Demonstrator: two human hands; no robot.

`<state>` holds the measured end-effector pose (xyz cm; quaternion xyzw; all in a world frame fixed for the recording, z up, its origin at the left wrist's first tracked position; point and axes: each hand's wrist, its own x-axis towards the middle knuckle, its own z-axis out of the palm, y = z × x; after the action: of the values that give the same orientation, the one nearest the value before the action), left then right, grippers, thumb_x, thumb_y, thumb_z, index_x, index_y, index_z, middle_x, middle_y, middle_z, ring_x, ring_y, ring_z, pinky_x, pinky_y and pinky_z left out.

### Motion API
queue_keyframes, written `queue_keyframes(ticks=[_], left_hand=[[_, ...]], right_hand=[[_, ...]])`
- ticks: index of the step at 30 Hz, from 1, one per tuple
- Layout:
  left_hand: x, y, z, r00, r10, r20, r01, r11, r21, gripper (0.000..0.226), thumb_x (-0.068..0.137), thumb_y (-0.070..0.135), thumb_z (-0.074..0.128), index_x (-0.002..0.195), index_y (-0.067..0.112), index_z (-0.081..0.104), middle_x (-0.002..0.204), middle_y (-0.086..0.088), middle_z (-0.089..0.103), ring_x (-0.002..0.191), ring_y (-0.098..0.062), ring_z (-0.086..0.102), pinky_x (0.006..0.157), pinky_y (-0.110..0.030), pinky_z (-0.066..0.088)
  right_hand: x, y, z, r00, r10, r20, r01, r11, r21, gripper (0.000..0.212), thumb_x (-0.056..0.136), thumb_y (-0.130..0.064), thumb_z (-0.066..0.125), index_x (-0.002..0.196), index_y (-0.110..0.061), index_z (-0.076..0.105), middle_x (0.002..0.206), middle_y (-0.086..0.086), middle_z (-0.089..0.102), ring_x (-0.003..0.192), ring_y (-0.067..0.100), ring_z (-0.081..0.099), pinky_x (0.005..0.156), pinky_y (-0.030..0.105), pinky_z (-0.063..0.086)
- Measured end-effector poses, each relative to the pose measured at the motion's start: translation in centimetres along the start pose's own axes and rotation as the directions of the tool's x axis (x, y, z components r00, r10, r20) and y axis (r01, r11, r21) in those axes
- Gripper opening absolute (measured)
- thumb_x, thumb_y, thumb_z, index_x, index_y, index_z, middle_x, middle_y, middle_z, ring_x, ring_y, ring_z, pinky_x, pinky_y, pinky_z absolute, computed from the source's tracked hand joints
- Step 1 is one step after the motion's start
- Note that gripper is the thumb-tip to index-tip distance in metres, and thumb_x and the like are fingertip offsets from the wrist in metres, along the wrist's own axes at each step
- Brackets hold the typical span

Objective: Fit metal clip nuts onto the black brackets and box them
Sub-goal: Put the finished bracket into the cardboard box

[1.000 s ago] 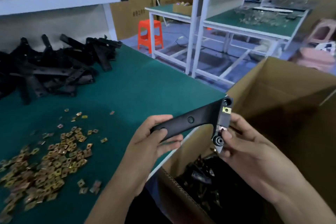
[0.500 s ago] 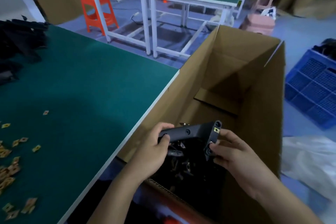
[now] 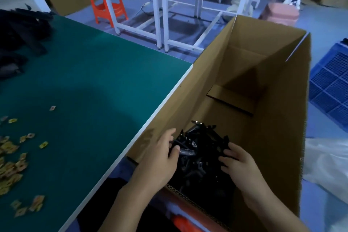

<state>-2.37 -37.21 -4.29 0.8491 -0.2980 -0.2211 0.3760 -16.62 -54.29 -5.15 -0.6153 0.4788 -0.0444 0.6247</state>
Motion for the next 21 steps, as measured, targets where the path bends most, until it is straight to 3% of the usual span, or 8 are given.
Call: queue_keyframes(ticks=[3, 6, 8, 11, 14, 17, 19, 21], left_hand=[[-2.1, 1.2, -1.7, 0.996, 0.05, -0.073, -0.056, 0.995, -0.085, 0.038, 0.103, 0.034, 0.052, 0.136, 0.053, 0.047, 0.125, 0.032, 0.055, 0.112, 0.014, 0.053, 0.098, -0.02, 0.048], [-4.4, 2.1, -4.7, 0.95, 0.133, -0.282, -0.174, 0.976, -0.127, 0.035, 0.1, 0.027, 0.054, 0.126, 0.052, 0.055, 0.117, 0.031, 0.061, 0.106, 0.008, 0.061, 0.087, -0.015, 0.052], [-6.0, 1.7, -7.4, 0.861, 0.17, -0.479, -0.235, 0.969, -0.079, 0.035, 0.098, 0.021, 0.056, 0.122, 0.046, 0.06, 0.113, 0.026, 0.064, 0.1, 0.002, 0.065, 0.081, -0.013, 0.051], [-9.6, -1.2, -12.7, 0.653, 0.172, -0.737, -0.199, 0.979, 0.053, 0.03, 0.1, 0.018, 0.056, 0.118, 0.041, 0.062, 0.112, 0.023, 0.063, 0.099, -0.003, 0.066, 0.08, -0.012, 0.05], [-14.1, -6.8, -18.1, 0.382, -0.004, -0.924, 0.012, 1.0, 0.001, 0.024, 0.101, 0.014, 0.058, 0.108, 0.037, 0.064, 0.105, 0.019, 0.065, 0.095, -0.008, 0.066, 0.078, -0.02, 0.052], [-18.4, -13.5, -22.6, 0.105, -0.18, -0.978, 0.245, 0.958, -0.149, 0.028, 0.094, -0.002, 0.06, 0.1, 0.025, 0.064, 0.097, 0.009, 0.063, 0.092, -0.014, 0.062, 0.077, -0.029, 0.05], [-20.5, -17.1, -24.5, 0.033, -0.217, -0.976, 0.389, 0.902, -0.187, 0.024, 0.092, -0.007, 0.057, 0.103, 0.013, 0.065, 0.098, -0.001, 0.06, 0.097, -0.023, 0.06, 0.082, -0.024, 0.04], [-21.4, -19.8, -25.5, 0.033, -0.223, -0.974, 0.485, 0.856, -0.179, 0.018, 0.096, -0.004, 0.053, 0.106, 0.007, 0.064, 0.1, -0.007, 0.059, 0.098, -0.027, 0.056, 0.083, -0.021, 0.033]], right_hand=[[-1.6, -2.0, 3.1, 0.981, -0.196, -0.01, 0.196, 0.98, -0.023, 0.049, 0.103, -0.007, 0.051, 0.142, -0.035, 0.045, 0.128, -0.008, 0.058, 0.094, 0.006, 0.065, 0.07, 0.019, 0.053], [-3.8, -4.4, 7.7, 0.87, -0.49, 0.062, 0.492, 0.871, -0.019, 0.051, 0.096, 0.005, 0.057, 0.123, -0.038, 0.058, 0.116, -0.009, 0.066, 0.096, -0.002, 0.067, 0.078, 0.014, 0.053], [-5.6, -6.1, 11.1, 0.751, -0.641, 0.158, 0.65, 0.76, -0.005, 0.054, 0.091, 0.008, 0.06, 0.123, -0.035, 0.062, 0.111, -0.009, 0.071, 0.096, -0.001, 0.069, 0.083, 0.011, 0.052], [-8.1, -8.3, 16.6, 0.535, -0.774, 0.339, 0.826, 0.563, -0.016, 0.057, 0.083, 0.012, 0.064, 0.125, -0.027, 0.063, 0.11, -0.006, 0.071, 0.097, 0.0, 0.068, 0.084, 0.009, 0.05], [-9.9, -9.3, 21.9, 0.362, -0.789, 0.496, 0.916, 0.399, -0.035, 0.06, 0.079, 0.01, 0.071, 0.124, -0.03, 0.062, 0.109, -0.008, 0.068, 0.1, 0.002, 0.065, 0.084, 0.0, 0.042], [-11.6, -9.5, 27.2, 0.226, -0.646, 0.729, 0.946, 0.323, -0.007, 0.054, 0.091, -0.021, 0.069, 0.125, -0.056, 0.045, 0.122, -0.024, 0.055, 0.116, 0.0, 0.055, 0.093, 0.011, 0.039], [-12.8, -9.6, 30.7, 0.158, -0.52, 0.839, 0.963, 0.268, -0.015, 0.045, 0.097, -0.036, 0.06, 0.126, -0.062, 0.038, 0.126, -0.033, 0.042, 0.115, -0.003, 0.046, 0.093, 0.017, 0.036], [-14.5, -9.8, 34.5, 0.088, -0.459, 0.884, 0.974, 0.224, 0.02, 0.041, 0.1, -0.039, 0.056, 0.134, -0.055, 0.04, 0.127, -0.032, 0.038, 0.108, -0.007, 0.04, 0.091, 0.015, 0.034]])
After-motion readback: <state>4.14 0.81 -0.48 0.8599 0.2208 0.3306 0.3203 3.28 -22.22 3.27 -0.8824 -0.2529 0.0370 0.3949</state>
